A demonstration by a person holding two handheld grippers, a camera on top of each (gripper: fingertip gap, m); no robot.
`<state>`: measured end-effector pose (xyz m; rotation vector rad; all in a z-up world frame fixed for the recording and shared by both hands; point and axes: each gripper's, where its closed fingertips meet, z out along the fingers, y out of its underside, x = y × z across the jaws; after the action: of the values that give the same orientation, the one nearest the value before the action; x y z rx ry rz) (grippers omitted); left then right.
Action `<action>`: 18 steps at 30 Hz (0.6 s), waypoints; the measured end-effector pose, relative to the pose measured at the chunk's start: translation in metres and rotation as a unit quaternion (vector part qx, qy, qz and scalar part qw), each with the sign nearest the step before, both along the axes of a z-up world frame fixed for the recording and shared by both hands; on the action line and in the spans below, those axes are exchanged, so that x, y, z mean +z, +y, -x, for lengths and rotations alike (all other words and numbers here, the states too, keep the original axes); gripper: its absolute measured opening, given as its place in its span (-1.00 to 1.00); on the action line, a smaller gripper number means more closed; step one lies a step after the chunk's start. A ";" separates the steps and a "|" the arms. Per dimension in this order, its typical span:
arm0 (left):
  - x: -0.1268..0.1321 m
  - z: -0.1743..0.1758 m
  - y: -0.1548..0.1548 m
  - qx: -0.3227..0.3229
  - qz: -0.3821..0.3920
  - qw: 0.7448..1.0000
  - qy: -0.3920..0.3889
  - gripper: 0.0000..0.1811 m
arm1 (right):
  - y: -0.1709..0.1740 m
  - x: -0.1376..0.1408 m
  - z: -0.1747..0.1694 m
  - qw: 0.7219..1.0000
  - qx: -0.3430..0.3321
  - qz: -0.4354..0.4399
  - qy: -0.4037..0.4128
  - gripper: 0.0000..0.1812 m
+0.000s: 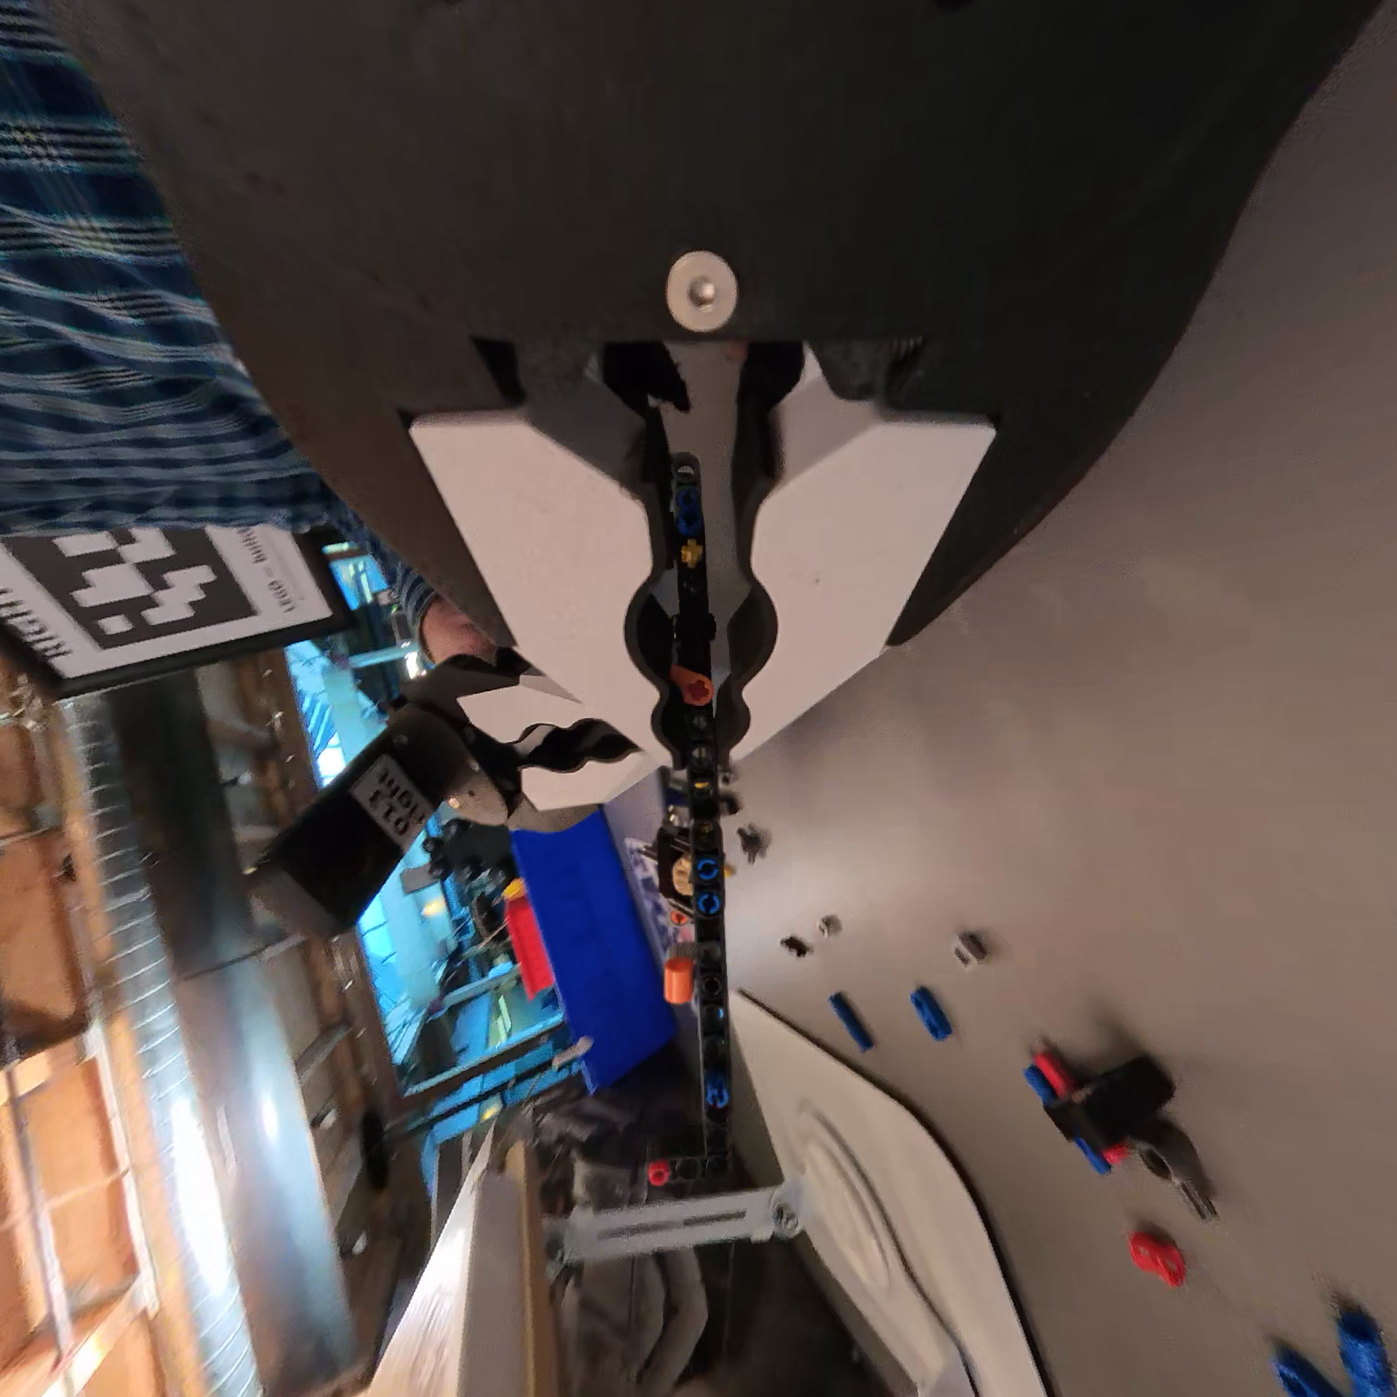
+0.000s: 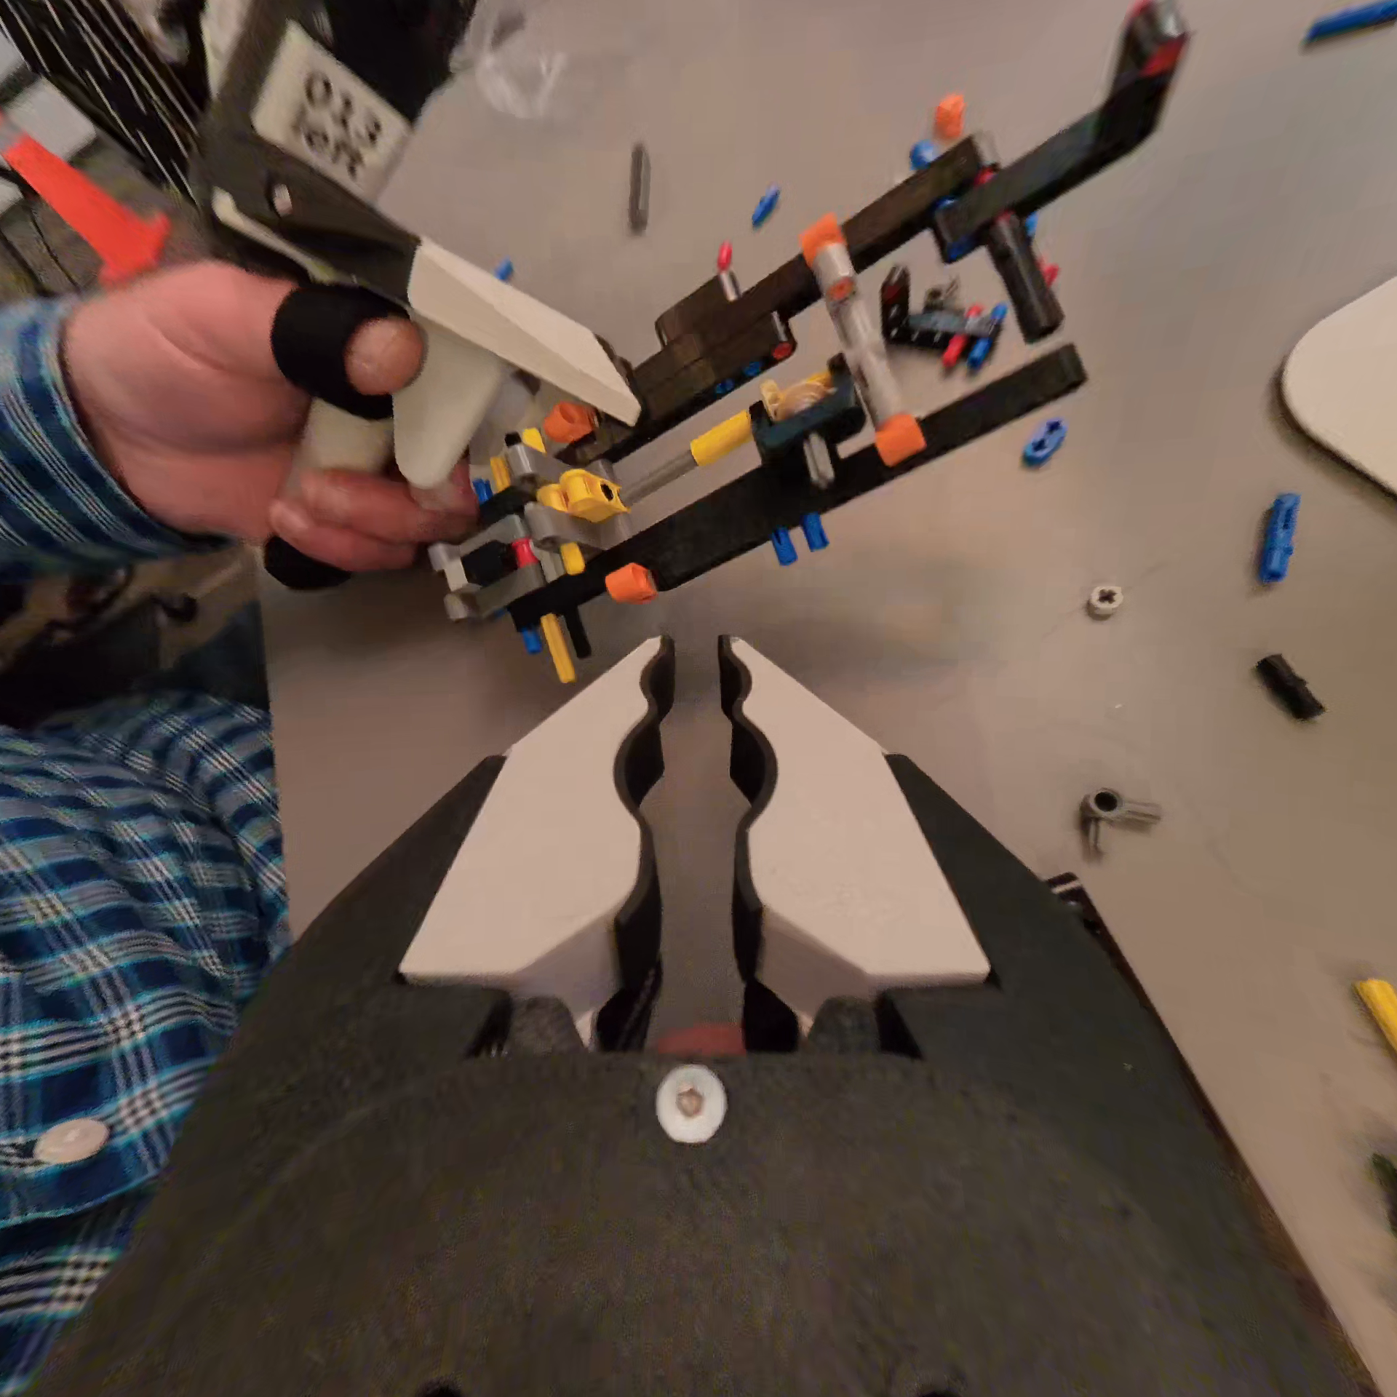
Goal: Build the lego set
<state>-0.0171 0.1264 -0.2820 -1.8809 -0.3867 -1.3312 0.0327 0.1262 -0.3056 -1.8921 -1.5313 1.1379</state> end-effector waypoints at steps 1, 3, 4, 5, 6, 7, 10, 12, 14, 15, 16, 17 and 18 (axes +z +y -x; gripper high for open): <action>0.005 0.003 0.001 0.008 -0.008 1.000 -0.011 -0.94 | 0.002 0.006 0.001 1.000 -0.008 0.012 0.012 -0.89; 0.019 0.008 0.004 0.028 -0.033 0.998 -0.048 -0.94 | 0.006 0.018 0.003 0.998 -0.024 0.037 0.035 -0.86; 0.026 0.010 0.004 0.036 -0.041 0.996 -0.064 -0.94 | 0.007 0.022 0.004 0.997 -0.032 0.049 0.046 -0.84; 0.030 0.011 0.005 0.040 -0.050 0.995 -0.070 -0.94 | 0.007 0.027 0.006 0.995 -0.039 0.065 0.058 -0.81; 0.034 0.011 0.005 0.046 -0.056 0.995 -0.074 -0.94 | 0.008 0.033 0.008 0.992 -0.049 0.087 0.074 -0.77; 0.037 0.010 0.006 0.051 -0.060 0.994 -0.081 -0.94 | 0.007 0.039 0.009 0.987 -0.058 0.114 0.093 -0.74; 0.046 0.007 0.006 0.060 -0.075 0.991 -0.093 -0.94 | 0.007 0.058 0.012 0.967 -0.076 0.187 0.153 -0.73; 0.052 0.004 0.005 0.064 -0.087 0.989 -0.097 -0.94 | 0.009 0.068 0.011 0.952 -0.086 0.225 0.187 -0.73; 0.059 0.000 0.004 0.066 -0.105 0.988 -0.087 -0.94 | 0.013 0.075 0.009 0.939 -0.095 0.251 0.215 -0.73; 0.063 -0.002 0.004 0.065 -0.110 0.988 -0.089 -0.94 | 0.014 0.078 0.009 0.934 -0.097 0.261 0.224 -0.74; 0.066 -0.005 0.003 0.063 -0.114 0.987 -0.091 -0.94 | 0.013 0.081 0.009 0.929 -0.096 0.271 0.233 -0.75; 0.068 -0.007 0.003 0.063 -0.120 0.987 -0.091 -0.94 | 0.012 0.084 0.009 0.924 -0.092 0.280 0.243 -0.77; 0.070 -0.009 0.002 0.063 -0.124 0.986 -0.090 -0.94 | 0.011 0.088 0.009 0.920 -0.088 0.287 0.252 -0.78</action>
<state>-0.0078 0.1284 -0.2120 -1.5137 -0.4050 -1.3990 0.0239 0.1369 -0.2179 -1.8049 -0.7740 1.9488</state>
